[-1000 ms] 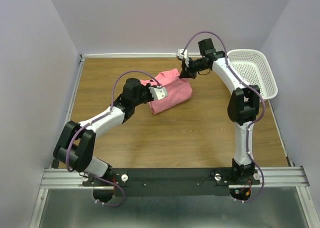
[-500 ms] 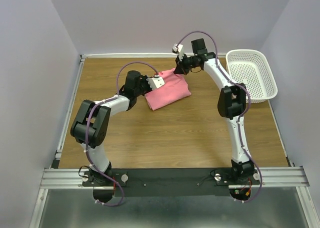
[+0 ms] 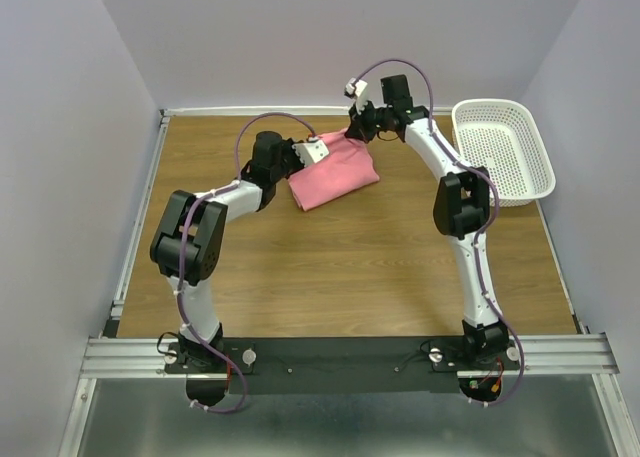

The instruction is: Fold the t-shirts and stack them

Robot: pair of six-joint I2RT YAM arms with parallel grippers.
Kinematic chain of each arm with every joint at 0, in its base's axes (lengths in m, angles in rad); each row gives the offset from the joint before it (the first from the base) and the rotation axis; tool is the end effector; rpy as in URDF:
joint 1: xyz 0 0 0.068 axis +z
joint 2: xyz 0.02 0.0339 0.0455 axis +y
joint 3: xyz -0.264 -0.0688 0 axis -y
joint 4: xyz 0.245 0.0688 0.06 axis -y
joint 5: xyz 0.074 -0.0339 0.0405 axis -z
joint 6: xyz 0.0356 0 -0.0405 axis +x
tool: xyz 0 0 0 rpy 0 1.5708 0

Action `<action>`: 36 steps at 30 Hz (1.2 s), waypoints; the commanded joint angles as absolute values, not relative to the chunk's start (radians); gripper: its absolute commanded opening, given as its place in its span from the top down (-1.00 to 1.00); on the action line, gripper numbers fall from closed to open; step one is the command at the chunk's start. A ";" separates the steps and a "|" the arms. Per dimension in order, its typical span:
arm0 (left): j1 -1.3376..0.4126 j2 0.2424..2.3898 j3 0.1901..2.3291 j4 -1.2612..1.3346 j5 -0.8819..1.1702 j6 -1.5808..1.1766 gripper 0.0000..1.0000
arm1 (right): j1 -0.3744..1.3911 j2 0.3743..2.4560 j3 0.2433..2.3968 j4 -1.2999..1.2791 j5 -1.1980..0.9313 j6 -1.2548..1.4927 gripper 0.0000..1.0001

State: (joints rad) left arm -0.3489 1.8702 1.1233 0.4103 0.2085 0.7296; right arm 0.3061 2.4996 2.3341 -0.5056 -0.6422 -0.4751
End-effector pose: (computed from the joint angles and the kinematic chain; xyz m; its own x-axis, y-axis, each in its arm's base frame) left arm 0.3932 -0.1509 0.2074 0.1140 0.6525 -0.7492 0.5931 0.5603 0.5782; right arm 0.5306 0.1901 0.2267 -0.2123 -0.4513 -0.8668 -0.8835 0.4676 -0.0270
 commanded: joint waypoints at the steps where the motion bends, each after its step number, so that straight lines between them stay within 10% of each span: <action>1: -0.333 1.927 1.183 0.425 0.150 0.736 1.00 | 0.314 2.543 2.364 -0.430 -0.583 -0.416 0.99; 6: -0.325 2.026 1.310 0.413 0.077 0.700 1.00 | 0.336 2.572 2.369 -0.318 -0.477 -0.317 0.99; 12: -0.325 2.186 1.632 0.339 -0.236 0.473 -0.87 | 0.382 2.658 2.479 -0.164 -0.033 -0.057 -0.46; 19: -0.311 1.943 1.562 0.362 -0.296 0.309 -0.93 | 0.365 2.486 2.273 -0.138 0.035 -0.005 -0.50; 26: -0.247 1.669 1.288 0.221 -0.006 -0.099 -0.87 | 0.229 2.319 1.947 -0.147 -0.738 0.100 -0.81; 36: -0.218 1.595 0.919 0.334 0.265 -0.469 -0.69 | 0.227 2.341 1.818 -0.173 -0.647 0.164 -0.78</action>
